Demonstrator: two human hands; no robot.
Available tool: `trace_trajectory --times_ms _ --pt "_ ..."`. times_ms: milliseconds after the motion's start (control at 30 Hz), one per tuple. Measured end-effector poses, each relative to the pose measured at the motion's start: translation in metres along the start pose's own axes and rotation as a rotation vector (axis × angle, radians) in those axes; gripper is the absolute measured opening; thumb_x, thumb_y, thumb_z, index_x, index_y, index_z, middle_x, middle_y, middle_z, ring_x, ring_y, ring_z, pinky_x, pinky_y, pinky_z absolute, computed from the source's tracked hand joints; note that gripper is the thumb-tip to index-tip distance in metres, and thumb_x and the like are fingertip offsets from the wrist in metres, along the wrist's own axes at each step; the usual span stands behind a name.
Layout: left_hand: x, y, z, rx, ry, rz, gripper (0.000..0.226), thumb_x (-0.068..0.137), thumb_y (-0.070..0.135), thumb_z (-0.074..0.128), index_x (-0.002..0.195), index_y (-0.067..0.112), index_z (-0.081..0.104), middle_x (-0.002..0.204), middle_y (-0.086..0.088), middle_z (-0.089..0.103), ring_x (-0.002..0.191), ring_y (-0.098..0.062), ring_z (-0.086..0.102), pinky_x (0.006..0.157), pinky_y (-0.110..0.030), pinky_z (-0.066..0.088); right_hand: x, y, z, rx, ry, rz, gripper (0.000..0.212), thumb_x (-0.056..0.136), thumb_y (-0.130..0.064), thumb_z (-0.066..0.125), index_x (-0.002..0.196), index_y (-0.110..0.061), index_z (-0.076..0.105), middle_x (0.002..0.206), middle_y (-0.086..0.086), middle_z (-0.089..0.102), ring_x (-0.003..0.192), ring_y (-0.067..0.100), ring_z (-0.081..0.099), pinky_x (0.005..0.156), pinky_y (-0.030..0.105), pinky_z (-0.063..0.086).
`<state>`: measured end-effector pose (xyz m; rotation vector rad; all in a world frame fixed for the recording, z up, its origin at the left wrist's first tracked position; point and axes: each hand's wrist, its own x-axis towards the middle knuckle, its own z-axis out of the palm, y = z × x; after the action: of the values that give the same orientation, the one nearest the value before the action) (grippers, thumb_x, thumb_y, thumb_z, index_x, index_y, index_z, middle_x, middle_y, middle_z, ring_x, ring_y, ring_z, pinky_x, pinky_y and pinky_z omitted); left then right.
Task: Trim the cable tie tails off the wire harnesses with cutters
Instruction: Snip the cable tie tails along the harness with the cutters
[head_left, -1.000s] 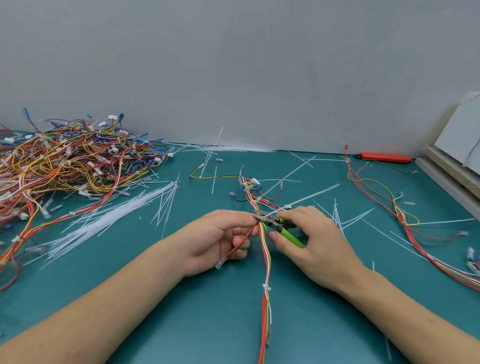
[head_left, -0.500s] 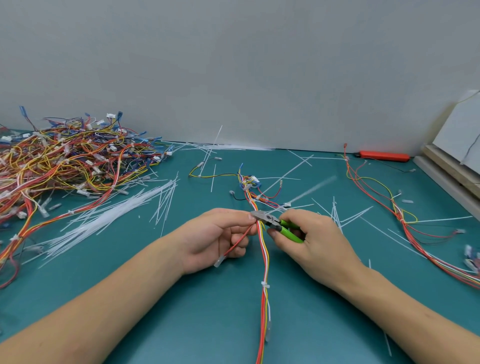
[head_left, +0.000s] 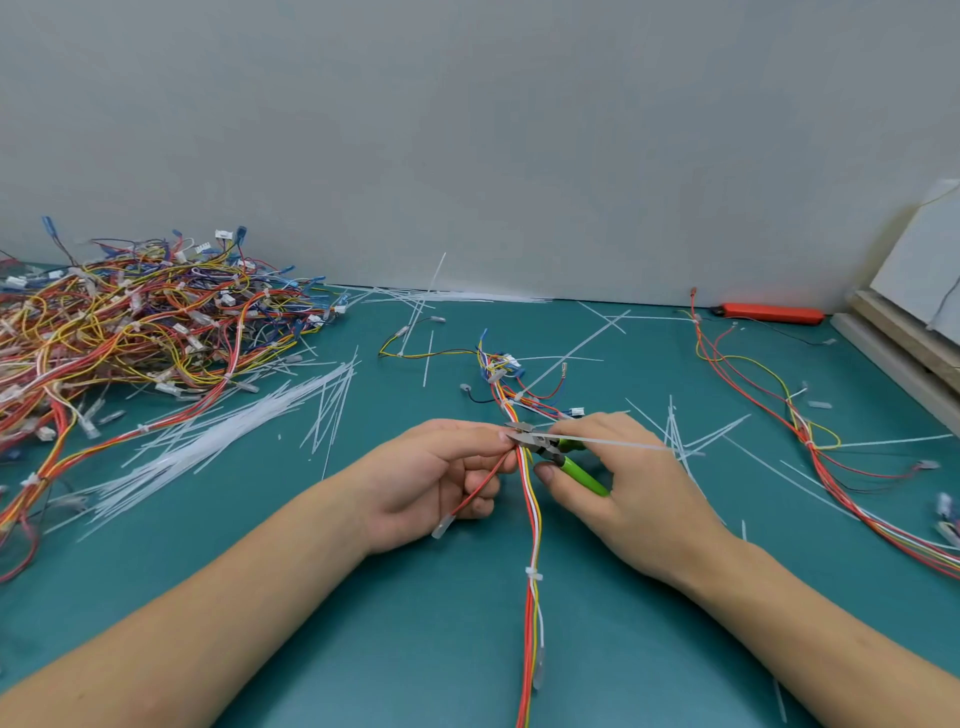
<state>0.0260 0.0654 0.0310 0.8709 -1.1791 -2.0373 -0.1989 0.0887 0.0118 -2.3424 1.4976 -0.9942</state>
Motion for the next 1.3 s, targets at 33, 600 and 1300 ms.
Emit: trace_trajectory --times_ms 33,600,1300 --pt "0.0001 -0.0002 -0.0002 0.000 -0.005 0.003 0.015 0.096 0.015 0.063 0.086 0.014 0.074 0.083 -0.003 0.060 0.051 -0.008 0.043 0.052 -0.022 0.041 0.0000 0.0005 0.0005 -0.005 0.005 -0.001 0.026 0.092 -0.046 0.068 0.113 -0.031 0.072 0.100 -0.016 0.065 0.102 0.013 0.058 0.093 0.045 0.048" --pt "-0.0007 -0.0004 0.0007 0.045 -0.034 0.013 0.011 0.088 0.019 0.065 0.082 0.013 0.071 0.069 0.003 0.061 0.049 -0.007 0.042 0.052 -0.021 0.039 -0.0005 0.0007 0.0003 -0.027 0.045 0.002 0.023 0.089 -0.043 0.065 0.078 -0.024 0.057 0.066 -0.011 0.047 0.068 0.012 0.047 0.062 0.032 0.035" --pt "0.0007 -0.0011 0.0006 0.034 -0.013 0.014 0.013 0.093 0.016 0.065 0.086 0.014 0.075 0.080 -0.003 0.059 0.050 -0.008 0.041 0.051 -0.021 0.039 0.0021 0.0040 -0.0008 0.013 -0.018 -0.029 0.022 0.091 -0.034 0.070 0.113 -0.034 0.072 0.099 -0.016 0.068 0.103 0.011 0.061 0.092 0.039 0.051"
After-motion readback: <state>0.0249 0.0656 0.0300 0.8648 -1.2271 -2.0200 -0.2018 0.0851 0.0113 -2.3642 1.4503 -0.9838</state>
